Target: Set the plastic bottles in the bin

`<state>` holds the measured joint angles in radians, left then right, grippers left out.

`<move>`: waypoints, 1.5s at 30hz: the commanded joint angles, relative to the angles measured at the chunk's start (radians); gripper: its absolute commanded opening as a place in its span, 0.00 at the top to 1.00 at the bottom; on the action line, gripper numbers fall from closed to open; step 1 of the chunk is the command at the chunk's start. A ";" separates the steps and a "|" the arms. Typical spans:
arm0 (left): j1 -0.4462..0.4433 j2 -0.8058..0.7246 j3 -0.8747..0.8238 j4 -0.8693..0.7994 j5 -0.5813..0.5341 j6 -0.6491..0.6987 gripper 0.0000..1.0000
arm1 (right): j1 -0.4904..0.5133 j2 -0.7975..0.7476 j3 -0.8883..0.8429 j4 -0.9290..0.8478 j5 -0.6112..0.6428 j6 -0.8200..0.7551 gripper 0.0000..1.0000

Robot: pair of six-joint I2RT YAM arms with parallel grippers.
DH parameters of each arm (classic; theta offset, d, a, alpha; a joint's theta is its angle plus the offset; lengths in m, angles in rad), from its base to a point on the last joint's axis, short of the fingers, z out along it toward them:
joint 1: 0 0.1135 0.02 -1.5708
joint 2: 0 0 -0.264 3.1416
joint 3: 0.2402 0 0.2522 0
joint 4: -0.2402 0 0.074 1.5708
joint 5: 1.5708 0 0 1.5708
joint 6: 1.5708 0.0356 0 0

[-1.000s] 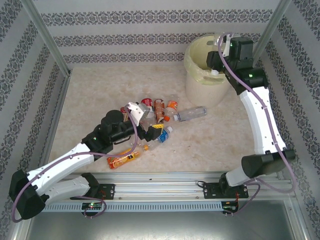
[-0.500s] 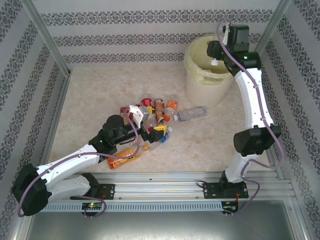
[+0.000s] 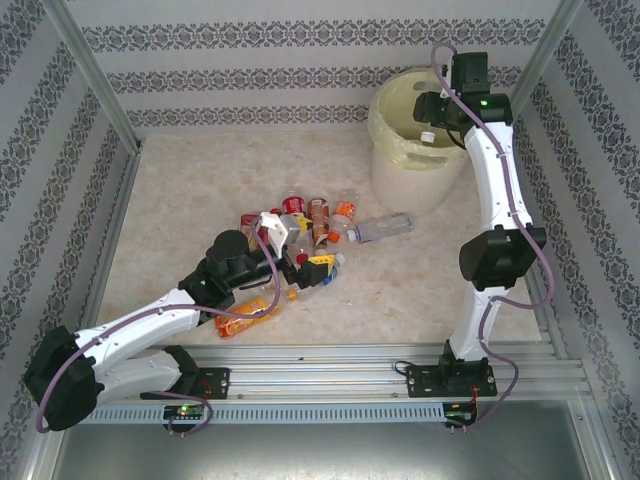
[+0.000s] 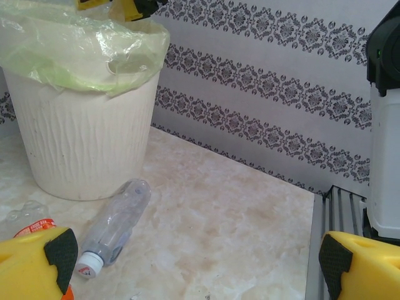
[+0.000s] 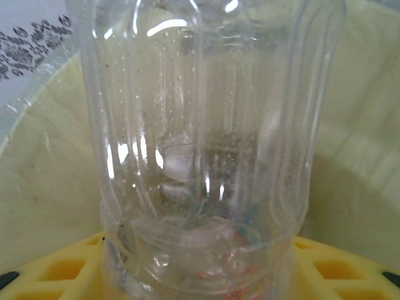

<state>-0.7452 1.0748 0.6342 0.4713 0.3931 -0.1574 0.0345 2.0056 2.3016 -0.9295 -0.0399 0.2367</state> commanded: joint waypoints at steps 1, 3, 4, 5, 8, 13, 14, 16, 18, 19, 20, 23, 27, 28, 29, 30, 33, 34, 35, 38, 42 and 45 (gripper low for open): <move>-0.006 0.000 0.025 -0.015 0.028 0.030 0.00 | -0.011 0.040 0.042 -0.057 -0.016 0.016 0.45; -0.007 -0.002 0.028 -0.025 0.028 0.033 0.00 | -0.012 0.061 0.058 -0.076 -0.020 0.014 0.45; -0.006 -0.001 0.031 -0.029 0.028 0.035 0.00 | -0.013 0.073 0.068 -0.088 -0.021 0.012 0.44; -0.006 -0.001 0.032 -0.032 0.027 0.038 0.00 | -0.013 0.082 0.074 -0.096 -0.024 0.012 0.44; -0.006 -0.001 0.031 -0.038 0.030 0.044 0.00 | -0.015 0.116 0.101 -0.128 -0.030 0.012 0.43; -0.006 -0.001 0.035 -0.047 0.030 0.050 0.00 | -0.016 0.149 0.118 -0.156 -0.029 0.012 0.40; -0.006 -0.002 0.036 -0.051 0.028 0.051 0.00 | -0.017 0.151 0.117 -0.157 -0.028 0.012 0.39; -0.007 0.000 0.039 -0.059 0.027 0.055 0.00 | -0.017 0.152 0.120 -0.158 -0.029 0.014 0.36; -0.006 0.002 0.043 -0.069 0.029 0.053 0.00 | -0.016 0.150 0.125 -0.159 -0.029 0.016 0.31; -0.006 0.002 0.045 -0.073 0.033 0.053 0.00 | -0.016 0.148 0.127 -0.160 -0.030 0.018 0.28; -0.006 0.004 0.047 -0.074 0.033 0.052 0.00 | -0.016 0.144 0.132 -0.160 -0.030 0.019 0.26; -0.007 0.003 0.049 -0.081 0.034 0.053 0.00 | -0.016 0.138 0.153 -0.167 -0.029 0.024 0.21; -0.007 -0.002 0.051 -0.090 0.032 0.055 0.00 | -0.016 0.107 0.174 -0.170 -0.032 0.027 0.16; -0.007 -0.004 0.052 -0.095 0.032 0.055 0.00 | -0.016 0.096 0.178 -0.171 -0.031 0.027 0.16; -0.007 -0.004 0.054 -0.098 0.032 0.053 0.00 | -0.016 0.084 0.179 -0.171 -0.031 0.024 0.16; -0.008 -0.005 0.055 -0.099 0.029 0.053 0.00 | -0.016 0.071 0.179 -0.171 -0.029 0.023 0.15; -0.007 -0.007 0.055 -0.103 0.028 0.053 0.00 | -0.016 0.029 0.170 -0.166 -0.028 0.014 0.13; -0.007 -0.006 0.056 -0.105 0.029 0.053 0.00 | -0.016 0.019 0.172 -0.170 -0.026 0.009 0.13; -0.007 -0.006 0.058 -0.106 0.026 0.054 0.00 | -0.016 0.009 0.174 -0.175 -0.025 0.007 0.13; -0.006 -0.009 0.058 -0.108 0.027 0.053 0.00 | -0.016 -0.038 0.146 -0.165 -0.035 0.003 0.08; -0.007 -0.003 0.058 -0.111 0.027 0.053 0.00 | -0.016 -0.081 0.107 -0.146 -0.041 -0.004 0.05; -0.008 0.000 0.059 -0.114 0.028 0.053 0.00 | -0.013 -0.115 0.062 -0.131 -0.062 -0.008 0.05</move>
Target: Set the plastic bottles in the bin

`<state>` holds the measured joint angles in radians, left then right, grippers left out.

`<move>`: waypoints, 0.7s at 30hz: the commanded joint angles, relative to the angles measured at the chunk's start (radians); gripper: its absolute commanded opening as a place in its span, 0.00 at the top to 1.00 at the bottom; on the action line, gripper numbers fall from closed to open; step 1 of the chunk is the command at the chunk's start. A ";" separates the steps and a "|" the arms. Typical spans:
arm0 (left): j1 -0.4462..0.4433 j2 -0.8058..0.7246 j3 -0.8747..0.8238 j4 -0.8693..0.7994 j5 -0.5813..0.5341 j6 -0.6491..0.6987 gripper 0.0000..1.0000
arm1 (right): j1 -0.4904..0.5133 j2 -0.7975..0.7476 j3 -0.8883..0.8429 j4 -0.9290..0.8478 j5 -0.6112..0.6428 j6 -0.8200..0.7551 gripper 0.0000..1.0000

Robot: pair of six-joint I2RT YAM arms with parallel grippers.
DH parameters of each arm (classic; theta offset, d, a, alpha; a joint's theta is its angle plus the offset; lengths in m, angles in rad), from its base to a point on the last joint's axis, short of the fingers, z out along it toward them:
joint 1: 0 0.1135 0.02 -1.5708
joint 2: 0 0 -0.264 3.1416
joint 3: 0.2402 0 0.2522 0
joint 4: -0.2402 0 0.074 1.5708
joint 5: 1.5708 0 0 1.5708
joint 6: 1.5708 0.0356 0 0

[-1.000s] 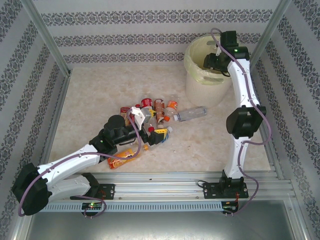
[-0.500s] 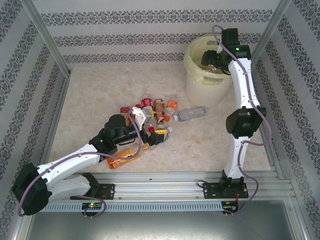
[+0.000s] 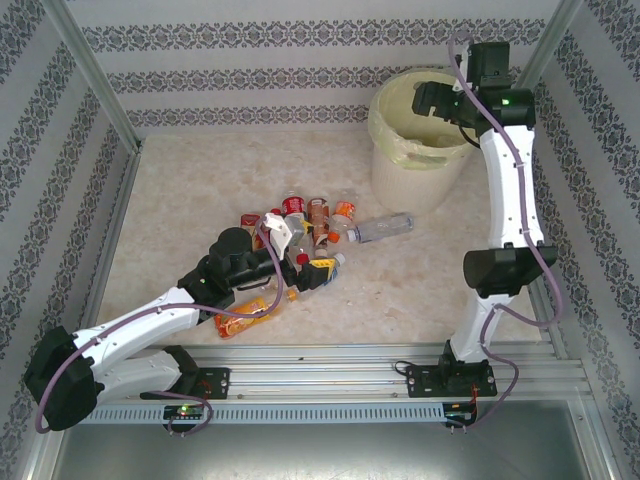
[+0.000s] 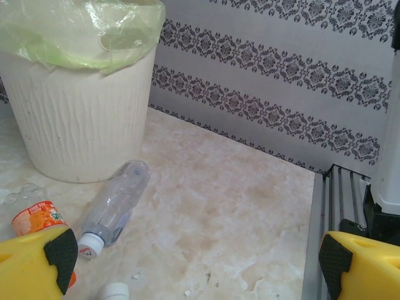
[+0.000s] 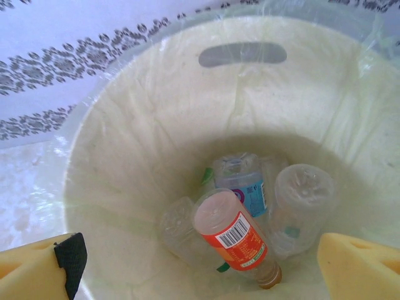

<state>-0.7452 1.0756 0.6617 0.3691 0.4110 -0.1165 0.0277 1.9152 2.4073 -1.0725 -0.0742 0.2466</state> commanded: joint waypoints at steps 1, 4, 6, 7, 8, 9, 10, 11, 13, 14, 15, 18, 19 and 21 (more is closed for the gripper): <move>-0.008 -0.003 0.033 -0.014 0.010 0.014 0.00 | -0.004 -0.047 -0.078 0.028 -0.032 -0.020 0.05; -0.007 -0.006 0.037 -0.027 0.012 0.021 0.00 | 0.013 -0.138 -0.210 0.096 -0.047 -0.023 0.05; -0.007 -0.005 0.047 -0.048 0.016 0.029 0.00 | 0.032 -0.212 -0.315 0.151 -0.056 -0.023 0.05; -0.007 -0.006 0.054 -0.065 0.021 0.035 0.00 | 0.046 -0.255 -0.374 0.180 -0.051 -0.024 0.05; -0.008 -0.006 0.059 -0.081 0.025 0.042 0.00 | 0.063 -0.302 -0.433 0.209 -0.045 -0.027 0.05; -0.008 -0.008 0.066 -0.096 0.031 0.052 0.00 | 0.078 -0.343 -0.496 0.234 -0.040 -0.030 0.05; -0.008 -0.008 0.074 -0.116 0.035 0.059 0.00 | 0.099 -0.390 -0.561 0.263 -0.032 -0.033 0.05; -0.008 -0.009 0.084 -0.139 0.039 0.068 0.00 | 0.119 -0.437 -0.623 0.290 -0.020 -0.034 0.05; -0.009 -0.010 0.106 -0.192 0.041 0.089 0.00 | 0.160 -0.525 -0.736 0.329 0.001 -0.032 0.05; -0.009 -0.012 0.122 -0.231 0.041 0.098 0.00 | 0.186 -0.570 -0.791 0.342 0.018 -0.028 0.05; -0.009 -0.012 0.137 -0.266 0.036 0.105 0.00 | 0.208 -0.606 -0.834 0.348 0.031 -0.021 0.05; -0.016 -0.024 0.184 -0.388 0.017 0.125 0.00 | 0.268 -0.725 -0.978 0.364 0.043 0.019 0.05; -0.017 -0.029 0.195 -0.418 0.007 0.122 0.00 | 0.283 -0.757 -1.022 0.369 0.043 0.033 0.05; -0.018 -0.042 0.220 -0.492 0.000 0.111 0.00 | 0.311 -0.822 -1.107 0.376 0.035 0.069 0.05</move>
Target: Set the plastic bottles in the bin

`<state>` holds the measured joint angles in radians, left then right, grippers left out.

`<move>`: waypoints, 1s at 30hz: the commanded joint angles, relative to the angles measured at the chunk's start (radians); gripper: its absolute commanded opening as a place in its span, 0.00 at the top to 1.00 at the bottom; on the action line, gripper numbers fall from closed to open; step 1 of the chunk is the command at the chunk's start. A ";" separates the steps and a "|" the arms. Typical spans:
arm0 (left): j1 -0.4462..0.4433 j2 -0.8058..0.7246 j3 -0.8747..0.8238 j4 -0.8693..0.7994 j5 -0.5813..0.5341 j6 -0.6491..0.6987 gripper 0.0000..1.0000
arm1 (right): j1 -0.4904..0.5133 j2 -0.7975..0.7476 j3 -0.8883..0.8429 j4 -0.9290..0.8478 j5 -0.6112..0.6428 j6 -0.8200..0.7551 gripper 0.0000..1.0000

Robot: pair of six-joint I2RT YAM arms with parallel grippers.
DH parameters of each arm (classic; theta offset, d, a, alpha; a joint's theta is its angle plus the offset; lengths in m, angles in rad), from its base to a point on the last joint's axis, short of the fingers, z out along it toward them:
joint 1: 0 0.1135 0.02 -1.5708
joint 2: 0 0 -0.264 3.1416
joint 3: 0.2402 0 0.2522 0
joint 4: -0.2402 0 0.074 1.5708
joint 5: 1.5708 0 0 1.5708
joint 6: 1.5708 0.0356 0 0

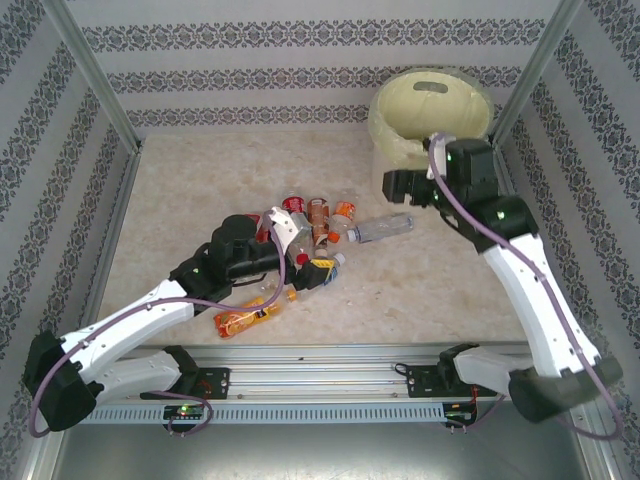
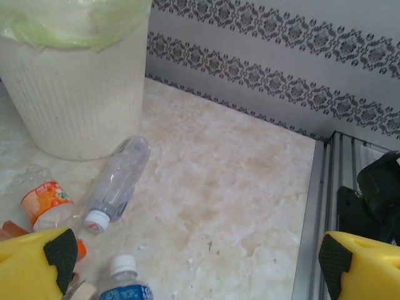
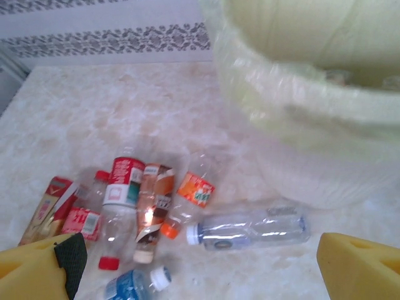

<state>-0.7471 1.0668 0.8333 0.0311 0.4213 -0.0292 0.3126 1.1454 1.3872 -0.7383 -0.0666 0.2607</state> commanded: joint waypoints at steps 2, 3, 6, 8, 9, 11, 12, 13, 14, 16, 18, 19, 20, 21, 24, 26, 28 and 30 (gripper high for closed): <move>-0.017 -0.044 0.072 -0.234 -0.024 0.012 0.00 | 0.044 -0.103 -0.161 0.046 0.003 0.091 0.05; -0.017 -0.050 0.089 -0.285 -0.047 -0.004 0.00 | 0.054 -0.128 -0.195 0.049 -0.012 0.112 0.05; -0.018 -0.051 0.144 -0.452 -0.115 -0.050 0.00 | 0.085 -0.187 -0.276 0.063 -0.041 0.159 0.05; -0.018 -0.054 0.169 -0.543 -0.153 -0.075 0.00 | 0.108 -0.221 -0.324 0.075 -0.051 0.184 0.05; -0.018 -0.056 0.178 -0.579 -0.170 -0.090 0.00 | 0.117 -0.232 -0.342 0.078 -0.063 0.191 0.05; -0.018 -0.056 0.195 -0.661 -0.182 -0.116 0.00 | 0.137 -0.258 -0.379 0.085 -0.092 0.201 0.05; -0.018 -0.057 0.199 -0.691 -0.187 -0.128 0.00 | 0.146 -0.265 -0.394 0.085 -0.102 0.204 0.05; -0.018 -0.056 0.202 -0.728 -0.198 -0.142 0.00 | 0.155 -0.275 -0.411 0.084 -0.111 0.205 0.05; -0.018 -0.055 0.206 -0.760 -0.213 -0.154 0.00 | 0.162 -0.287 -0.427 0.083 -0.120 0.208 0.06; -0.018 -0.050 0.210 -0.812 -0.254 -0.174 0.00 | 0.170 -0.315 -0.468 0.093 -0.139 0.221 0.05; -0.018 -0.044 0.209 -0.844 -0.293 -0.193 0.00 | 0.172 -0.346 -0.509 0.112 -0.160 0.241 0.06; -0.018 -0.039 0.207 -0.853 -0.300 -0.198 0.00 | 0.175 -0.364 -0.533 0.121 -0.171 0.250 0.06; -0.018 -0.029 0.208 -0.859 -0.307 -0.203 0.00 | 0.177 -0.381 -0.556 0.130 -0.182 0.260 0.06; -0.018 -0.017 0.210 -0.864 -0.317 -0.206 0.00 | 0.179 -0.394 -0.572 0.132 -0.188 0.264 0.06; -0.018 0.040 0.236 -0.874 -0.319 -0.213 0.00 | 0.190 -0.440 -0.618 0.127 -0.193 0.274 0.06; -0.017 0.097 0.262 -0.882 -0.314 -0.233 0.00 | 0.195 -0.474 -0.646 0.117 -0.193 0.284 0.06; -0.017 0.150 0.286 -0.881 -0.326 -0.260 0.00 | 0.195 -0.506 -0.671 0.104 -0.190 0.293 0.06; -0.018 0.197 0.301 -0.858 -0.333 -0.268 0.00 | 0.195 -0.537 -0.698 0.098 -0.184 0.310 0.06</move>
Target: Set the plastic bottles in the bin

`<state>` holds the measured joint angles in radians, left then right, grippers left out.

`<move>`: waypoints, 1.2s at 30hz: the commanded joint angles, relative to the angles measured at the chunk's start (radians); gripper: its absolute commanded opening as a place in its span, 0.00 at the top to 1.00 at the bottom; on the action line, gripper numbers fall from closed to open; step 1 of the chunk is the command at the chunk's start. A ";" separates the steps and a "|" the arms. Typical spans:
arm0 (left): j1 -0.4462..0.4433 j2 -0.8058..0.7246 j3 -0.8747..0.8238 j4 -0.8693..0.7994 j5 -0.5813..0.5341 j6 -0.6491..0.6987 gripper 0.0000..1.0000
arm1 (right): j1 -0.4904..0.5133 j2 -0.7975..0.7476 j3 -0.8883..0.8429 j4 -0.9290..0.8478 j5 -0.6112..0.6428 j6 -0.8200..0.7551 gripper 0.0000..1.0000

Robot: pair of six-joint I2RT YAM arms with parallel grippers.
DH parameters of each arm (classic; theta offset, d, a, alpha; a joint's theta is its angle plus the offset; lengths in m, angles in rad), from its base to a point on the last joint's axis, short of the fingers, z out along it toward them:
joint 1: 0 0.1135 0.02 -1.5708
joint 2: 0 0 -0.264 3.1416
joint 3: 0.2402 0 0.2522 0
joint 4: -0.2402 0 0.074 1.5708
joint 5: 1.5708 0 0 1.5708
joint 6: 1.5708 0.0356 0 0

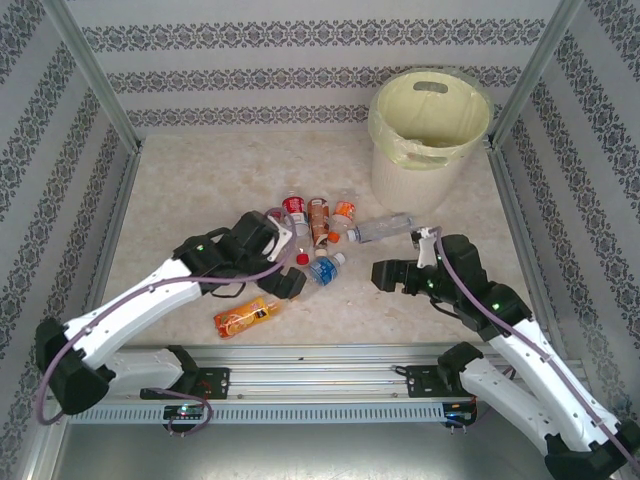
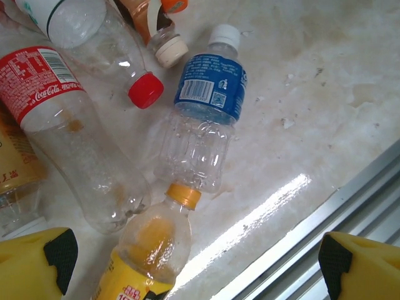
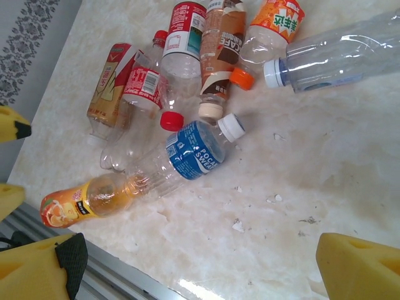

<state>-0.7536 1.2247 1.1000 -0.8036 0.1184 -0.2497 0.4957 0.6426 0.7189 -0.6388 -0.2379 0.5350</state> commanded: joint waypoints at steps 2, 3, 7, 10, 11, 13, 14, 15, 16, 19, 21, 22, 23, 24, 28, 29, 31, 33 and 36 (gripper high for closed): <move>-0.008 0.090 0.056 0.002 -0.071 -0.074 0.00 | 0.014 -0.067 -0.053 -0.010 -0.004 0.050 0.06; -0.005 0.115 0.069 0.012 -0.077 -0.082 0.00 | 0.014 -0.079 -0.061 -0.014 0.002 0.056 0.06; 0.002 0.249 0.172 0.030 -0.059 -0.123 0.00 | 0.013 -0.137 -0.089 -0.036 0.028 0.074 0.06; 0.009 0.344 0.259 0.047 -0.064 -0.167 0.00 | 0.014 -0.166 -0.106 -0.047 0.033 0.086 0.06; 0.012 0.375 0.290 0.060 -0.054 -0.172 0.00 | 0.014 -0.175 -0.112 -0.049 0.033 0.088 0.06; 0.021 0.434 0.343 0.094 -0.030 -0.177 0.00 | 0.014 -0.192 -0.123 -0.054 0.034 0.094 0.06; 0.025 0.467 0.370 0.121 -0.001 -0.165 0.00 | 0.014 -0.200 -0.128 -0.059 0.032 0.096 0.06; 0.028 0.494 0.397 0.138 0.016 -0.157 0.01 | 0.014 -0.206 -0.131 -0.063 0.035 0.097 0.06; 0.032 0.539 0.436 0.141 0.014 -0.148 0.04 | 0.014 -0.215 -0.134 -0.070 0.034 0.099 0.06; 0.038 0.662 0.552 0.140 0.031 -0.103 0.13 | 0.015 -0.248 -0.137 -0.094 0.039 0.102 0.06; 0.040 0.744 0.633 0.127 0.029 -0.089 0.18 | 0.015 -0.270 -0.141 -0.113 0.044 0.107 0.06; 0.042 0.788 0.678 0.116 0.027 -0.085 0.18 | 0.014 -0.281 -0.140 -0.125 0.044 0.108 0.06; 0.042 0.830 0.725 0.102 0.019 -0.081 0.19 | 0.015 -0.291 -0.142 -0.136 0.045 0.108 0.06; 0.043 0.861 0.760 0.092 0.008 -0.079 0.19 | 0.015 -0.299 -0.143 -0.141 0.046 0.110 0.06; 0.048 0.973 0.893 0.069 -0.066 -0.063 0.20 | 0.014 -0.320 -0.150 -0.145 0.031 0.125 0.06; 0.052 0.998 0.921 0.053 -0.080 -0.060 0.21 | 0.015 -0.322 -0.151 -0.147 0.033 0.126 0.06; 0.056 1.039 0.968 0.030 -0.097 -0.060 0.21 | 0.015 -0.323 -0.152 -0.146 0.032 0.127 0.06; 0.058 1.062 0.983 0.027 -0.117 -0.061 0.21 | 0.015 -0.322 -0.153 -0.145 0.034 0.127 0.06; 0.060 1.078 0.989 0.032 -0.154 -0.059 0.21 | 0.015 -0.319 -0.155 -0.142 0.036 0.127 0.06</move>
<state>-0.7044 2.2913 2.0537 -0.7231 0.0280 -0.3321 0.4957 0.3294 0.5755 -0.7746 -0.2146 0.6525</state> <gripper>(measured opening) 0.788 0.942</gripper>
